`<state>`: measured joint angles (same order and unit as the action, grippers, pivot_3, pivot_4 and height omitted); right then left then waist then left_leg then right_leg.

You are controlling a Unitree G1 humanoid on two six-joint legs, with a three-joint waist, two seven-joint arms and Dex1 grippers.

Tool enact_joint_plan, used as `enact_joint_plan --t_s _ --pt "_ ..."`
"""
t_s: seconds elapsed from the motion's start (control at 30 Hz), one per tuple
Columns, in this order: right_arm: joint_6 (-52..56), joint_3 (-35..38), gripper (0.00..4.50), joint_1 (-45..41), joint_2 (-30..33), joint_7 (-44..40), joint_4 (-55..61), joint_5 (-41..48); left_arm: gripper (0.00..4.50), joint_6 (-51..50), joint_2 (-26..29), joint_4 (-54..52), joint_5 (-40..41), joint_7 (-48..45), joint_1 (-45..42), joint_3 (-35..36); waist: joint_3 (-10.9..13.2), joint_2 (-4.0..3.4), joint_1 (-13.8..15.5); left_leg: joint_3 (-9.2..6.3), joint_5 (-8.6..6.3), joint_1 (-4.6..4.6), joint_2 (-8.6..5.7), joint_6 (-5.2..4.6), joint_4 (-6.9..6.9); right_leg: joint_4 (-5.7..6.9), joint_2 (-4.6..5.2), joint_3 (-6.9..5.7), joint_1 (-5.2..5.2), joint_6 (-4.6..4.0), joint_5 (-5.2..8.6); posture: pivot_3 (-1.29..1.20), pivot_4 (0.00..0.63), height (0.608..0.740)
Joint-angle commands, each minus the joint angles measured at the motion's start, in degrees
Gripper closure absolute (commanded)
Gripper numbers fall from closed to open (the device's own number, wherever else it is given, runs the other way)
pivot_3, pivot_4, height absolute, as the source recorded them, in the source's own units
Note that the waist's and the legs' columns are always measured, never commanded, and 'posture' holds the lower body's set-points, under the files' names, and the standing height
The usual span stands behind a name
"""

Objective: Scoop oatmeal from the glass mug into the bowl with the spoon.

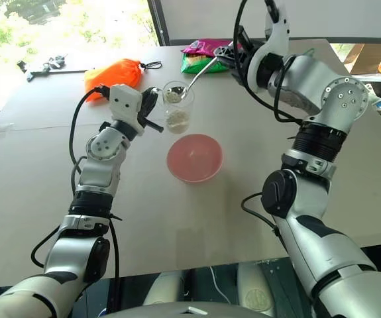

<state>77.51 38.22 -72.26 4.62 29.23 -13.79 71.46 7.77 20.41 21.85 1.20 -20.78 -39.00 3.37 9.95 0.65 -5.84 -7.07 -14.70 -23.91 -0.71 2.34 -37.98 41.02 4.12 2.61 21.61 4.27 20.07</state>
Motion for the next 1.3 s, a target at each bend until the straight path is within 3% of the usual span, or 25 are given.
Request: enact_joint_plan --t_s 0.03,0.6,1.03,1.3 --pt "-1.01 -0.42 4.5 -1.38 1.61 1.18 1.08 3.53 4.44 1.24 0.64 -2.94 0.68 0.13 -0.38 0.86 0.0 0.0 0.02 0.0 0.0 0.0 0.0 0.0 0.0 0.0 0.0 0.0 0.0 0.0 0.0 0.0 0.15 0.74" --pt "-4.29 -3.7 4.5 2.51 4.86 7.71 2.67 13.57 4.44 2.2 1.41 -6.04 2.66 -3.06 0.28 1.19 0.0 0.0 -0.03 0.01 0.0 -0.01 0.01 0.0 0.01 -0.01 -0.01 0.0 -0.01 0.0 0.0 0.0 0.15 0.74" --pt "-13.53 -10.45 4.5 7.06 8.81 16.84 8.57 29.54 4.44 4.26 2.62 -4.14 -0.14 -4.18 0.28 -0.6 0.0 0.0 0.01 0.02 0.0 -0.01 0.01 -0.01 0.01 -0.03 -0.01 0.0 -0.02 0.0 0.0 0.0 0.15 0.74" --pt "-20.6 -16.07 4.5 12.49 14.5 22.02 14.68 40.36 4.44 5.1 2.94 -2.92 0.34 -4.67 -0.47 -0.59 0.0 0.0 0.09 0.0 0.0 -0.03 0.02 -0.01 0.01 -0.06 -0.01 -0.01 -0.03 0.0 0.0 0.0 0.15 0.74"
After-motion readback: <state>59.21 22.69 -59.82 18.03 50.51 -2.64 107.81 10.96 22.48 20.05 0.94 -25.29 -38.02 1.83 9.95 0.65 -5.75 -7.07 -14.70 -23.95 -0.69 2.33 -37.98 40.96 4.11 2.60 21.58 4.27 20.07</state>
